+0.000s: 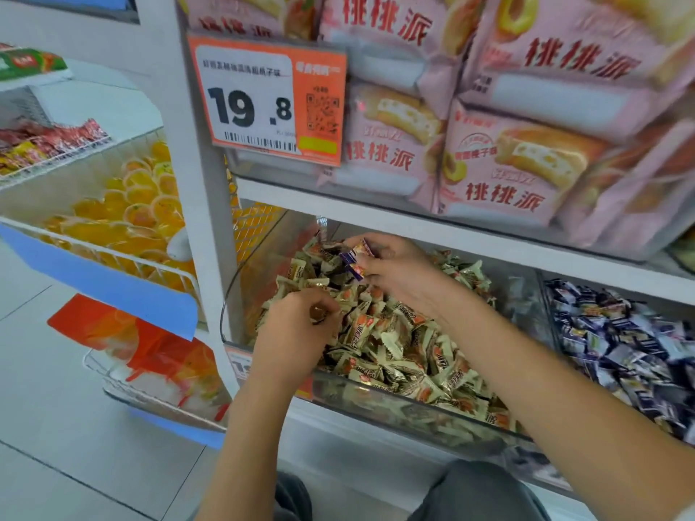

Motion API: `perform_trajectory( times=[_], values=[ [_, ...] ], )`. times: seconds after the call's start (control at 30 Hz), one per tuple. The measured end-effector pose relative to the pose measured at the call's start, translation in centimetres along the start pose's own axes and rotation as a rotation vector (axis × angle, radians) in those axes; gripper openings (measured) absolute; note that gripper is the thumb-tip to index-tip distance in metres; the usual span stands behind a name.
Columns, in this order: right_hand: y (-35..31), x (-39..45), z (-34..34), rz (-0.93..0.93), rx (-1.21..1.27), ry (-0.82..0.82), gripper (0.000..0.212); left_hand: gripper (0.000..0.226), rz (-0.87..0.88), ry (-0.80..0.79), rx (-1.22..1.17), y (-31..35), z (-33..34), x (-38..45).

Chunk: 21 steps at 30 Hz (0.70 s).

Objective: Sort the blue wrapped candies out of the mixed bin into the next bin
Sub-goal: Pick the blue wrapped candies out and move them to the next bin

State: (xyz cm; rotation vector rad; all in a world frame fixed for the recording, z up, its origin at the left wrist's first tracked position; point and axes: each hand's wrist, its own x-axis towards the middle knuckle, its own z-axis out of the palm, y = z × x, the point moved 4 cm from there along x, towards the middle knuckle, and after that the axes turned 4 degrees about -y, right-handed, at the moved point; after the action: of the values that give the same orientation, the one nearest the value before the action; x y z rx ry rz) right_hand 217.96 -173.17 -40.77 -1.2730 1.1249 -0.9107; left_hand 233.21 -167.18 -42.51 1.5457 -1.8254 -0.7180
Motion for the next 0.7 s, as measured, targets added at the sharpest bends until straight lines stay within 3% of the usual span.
perform_trajectory(
  times=[0.23, 0.33, 0.43, 0.5, 0.6, 0.7],
  values=[
    [-1.5, -15.1, -5.7, -0.318, -0.317, 0.538, 0.022, 0.019, -0.017, 0.03, 0.13, 1.2, 1.3, -0.8],
    [0.7, -20.1, -10.5, -0.276, -0.484, 0.774, 0.017, 0.023, -0.031, 0.039, 0.164, 1.4, 1.7, -1.1],
    [3.7, -21.8, -13.8, 0.084, -0.727, 0.644, 0.041, 0.023, -0.007, 0.04, 0.188, 1.6, 1.7, -1.6],
    [4.1, -22.1, -14.0, 0.154, -0.787, 0.557, 0.052, 0.021, 0.005, 0.034, 0.204, 1.5, 1.6, -1.8],
    [1.6, -21.9, -11.1, -0.085, -0.812, 0.578, 0.039, 0.023, 0.048, 0.023, 0.23, 1.2, 1.6, -2.2],
    [-1.2, -19.2, -6.5, -0.283, -0.864, 0.449, 0.029, 0.021, 0.067, 0.025, 0.231, 1.3, 1.3, -2.5]
  ],
)
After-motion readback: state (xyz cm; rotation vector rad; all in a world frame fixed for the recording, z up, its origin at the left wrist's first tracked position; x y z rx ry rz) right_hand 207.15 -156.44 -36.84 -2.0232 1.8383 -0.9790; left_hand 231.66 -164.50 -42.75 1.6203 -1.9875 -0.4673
